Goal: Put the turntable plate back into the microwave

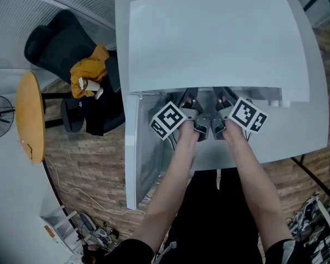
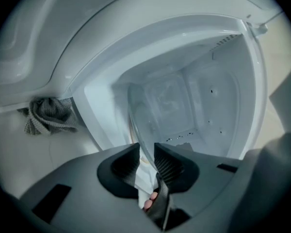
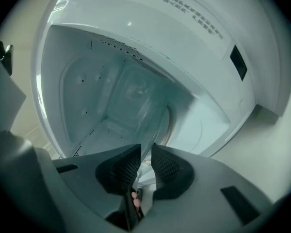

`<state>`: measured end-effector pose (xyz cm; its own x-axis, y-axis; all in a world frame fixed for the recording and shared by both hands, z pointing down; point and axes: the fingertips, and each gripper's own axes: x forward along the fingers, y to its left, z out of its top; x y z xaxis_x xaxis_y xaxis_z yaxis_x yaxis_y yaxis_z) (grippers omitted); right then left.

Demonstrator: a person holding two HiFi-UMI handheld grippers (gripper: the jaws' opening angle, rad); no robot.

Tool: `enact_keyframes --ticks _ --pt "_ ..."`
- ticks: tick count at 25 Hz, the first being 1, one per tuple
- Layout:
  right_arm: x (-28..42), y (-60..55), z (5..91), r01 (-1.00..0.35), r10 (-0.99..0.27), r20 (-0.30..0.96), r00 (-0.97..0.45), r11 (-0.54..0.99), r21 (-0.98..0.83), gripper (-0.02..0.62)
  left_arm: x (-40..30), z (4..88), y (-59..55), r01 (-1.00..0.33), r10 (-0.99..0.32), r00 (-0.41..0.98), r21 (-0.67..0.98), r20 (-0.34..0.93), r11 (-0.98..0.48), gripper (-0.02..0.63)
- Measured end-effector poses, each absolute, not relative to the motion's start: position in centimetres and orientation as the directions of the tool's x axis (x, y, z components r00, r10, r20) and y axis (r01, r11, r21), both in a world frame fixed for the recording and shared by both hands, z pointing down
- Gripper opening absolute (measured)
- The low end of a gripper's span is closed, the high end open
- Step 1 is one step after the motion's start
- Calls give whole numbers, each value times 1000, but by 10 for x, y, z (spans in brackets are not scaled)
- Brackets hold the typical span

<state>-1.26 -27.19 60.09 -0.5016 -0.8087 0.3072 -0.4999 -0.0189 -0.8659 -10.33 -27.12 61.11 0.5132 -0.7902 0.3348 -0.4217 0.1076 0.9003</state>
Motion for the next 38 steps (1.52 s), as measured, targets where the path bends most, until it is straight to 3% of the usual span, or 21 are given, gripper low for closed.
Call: enact_keyframes --ticks 13,22,38 --pt "-11 -269 609 -665 -749 464 -473 -42 -745 114 -104 620 -264 -334 -798 491 922 350 199 44" --pt "-6 -255 615 -635 -762 433 -481 -38 -772 5 -105 622 -267 -369 -799 472 907 372 205 44" --pt "4 -264 614 -643 -782 437 -445 -61 -764 -3 -114 619 -261 -401 -805 449 892 388 207 48"
